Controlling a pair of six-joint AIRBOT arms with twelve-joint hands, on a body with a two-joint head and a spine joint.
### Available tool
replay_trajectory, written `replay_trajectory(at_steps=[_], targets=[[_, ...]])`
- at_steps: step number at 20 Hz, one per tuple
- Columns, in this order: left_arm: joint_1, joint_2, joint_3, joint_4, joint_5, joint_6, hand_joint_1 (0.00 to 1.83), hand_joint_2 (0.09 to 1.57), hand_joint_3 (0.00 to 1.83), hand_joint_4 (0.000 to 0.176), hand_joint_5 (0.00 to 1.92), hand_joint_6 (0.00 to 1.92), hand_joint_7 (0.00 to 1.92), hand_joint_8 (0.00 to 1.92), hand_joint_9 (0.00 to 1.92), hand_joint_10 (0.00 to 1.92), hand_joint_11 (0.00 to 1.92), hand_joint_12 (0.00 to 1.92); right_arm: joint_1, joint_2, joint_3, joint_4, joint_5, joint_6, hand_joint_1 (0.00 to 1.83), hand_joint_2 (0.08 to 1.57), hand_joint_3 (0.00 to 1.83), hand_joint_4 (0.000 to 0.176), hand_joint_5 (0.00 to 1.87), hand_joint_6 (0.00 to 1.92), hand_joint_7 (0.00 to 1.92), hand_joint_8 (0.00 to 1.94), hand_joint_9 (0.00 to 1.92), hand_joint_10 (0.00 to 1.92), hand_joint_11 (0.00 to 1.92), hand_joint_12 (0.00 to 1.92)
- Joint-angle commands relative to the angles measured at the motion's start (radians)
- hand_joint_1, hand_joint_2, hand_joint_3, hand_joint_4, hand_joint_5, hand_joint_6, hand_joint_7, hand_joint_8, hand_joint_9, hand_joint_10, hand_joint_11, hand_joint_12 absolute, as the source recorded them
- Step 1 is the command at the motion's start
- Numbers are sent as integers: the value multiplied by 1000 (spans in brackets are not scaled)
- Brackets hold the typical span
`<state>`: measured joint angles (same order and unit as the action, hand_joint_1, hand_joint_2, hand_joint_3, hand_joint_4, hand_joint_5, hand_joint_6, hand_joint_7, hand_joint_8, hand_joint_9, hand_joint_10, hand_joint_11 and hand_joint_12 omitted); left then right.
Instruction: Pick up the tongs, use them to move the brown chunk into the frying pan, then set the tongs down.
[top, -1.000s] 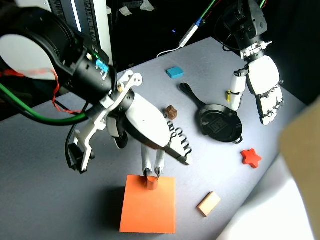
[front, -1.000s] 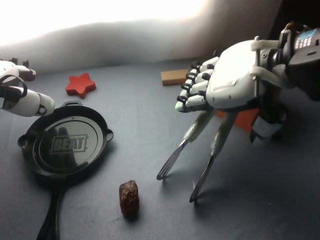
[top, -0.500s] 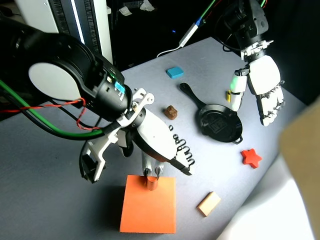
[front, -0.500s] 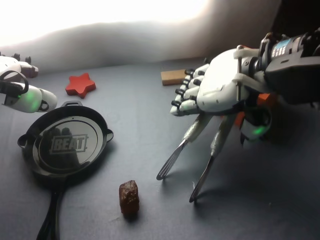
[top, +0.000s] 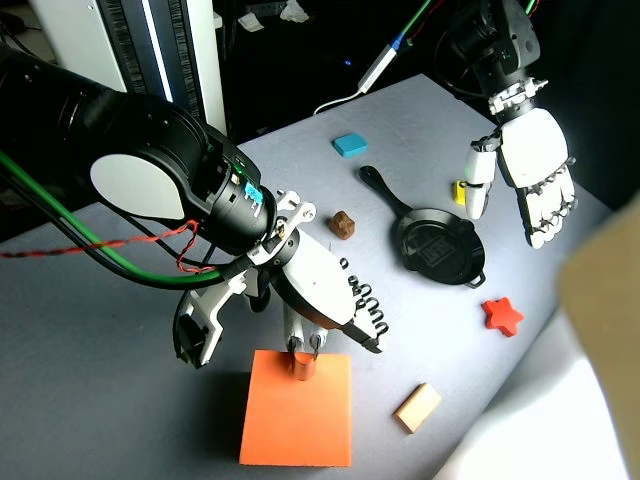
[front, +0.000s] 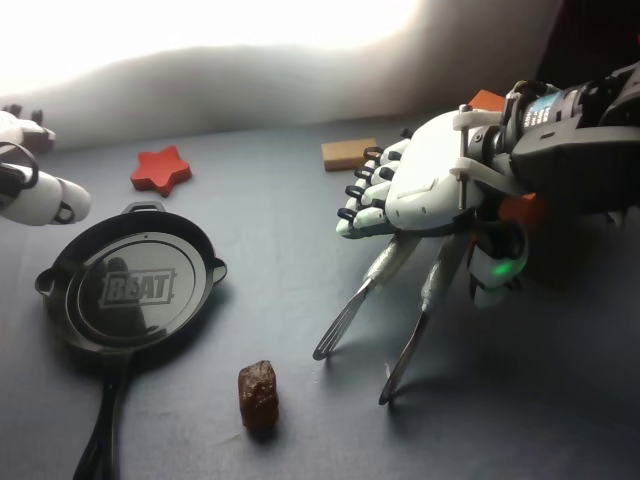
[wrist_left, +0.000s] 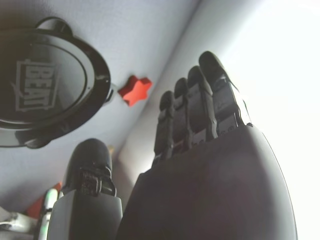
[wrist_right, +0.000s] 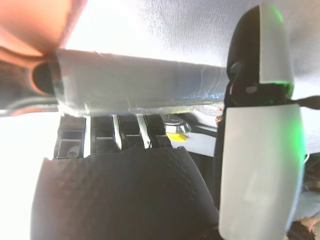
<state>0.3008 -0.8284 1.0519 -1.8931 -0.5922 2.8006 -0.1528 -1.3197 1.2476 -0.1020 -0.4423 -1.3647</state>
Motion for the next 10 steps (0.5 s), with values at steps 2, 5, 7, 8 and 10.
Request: replay_trajectory(at_steps=[2,5,7,8,10], targets=[[-18,19,4,51,-15,14,80,1295,0,0,127,4,147,3,158,4,0,709,-2,-2,9,-10,80,-2,1009,815,0,0,0,0,0,0,0,0,0,0],[-16,25,-2,50,-1,9,77,1292,0,0,110,0,133,1,142,1,0,671,-15,-9,18,-10,82,-2,1000,829,0,0,0,0,0,0,0,0,0,0],[-10,24,-7,34,0,3,104,1295,0,0,123,6,136,3,144,3,0,674,-21,-11,20,-10,84,-2,994,834,0,0,0,0,0,0,0,0,0,0],[-12,18,-10,32,5,4,104,1295,0,0,135,9,152,6,158,8,0,720,-25,-12,22,-10,88,-2,1010,827,0,0,0,0,0,0,0,0,0,0],[-17,15,-8,32,18,0,73,1298,1,0,122,2,153,5,162,8,0,722,-33,-14,24,-10,89,-3,1033,833,0,0,0,0,0,0,0,0,0,0]])
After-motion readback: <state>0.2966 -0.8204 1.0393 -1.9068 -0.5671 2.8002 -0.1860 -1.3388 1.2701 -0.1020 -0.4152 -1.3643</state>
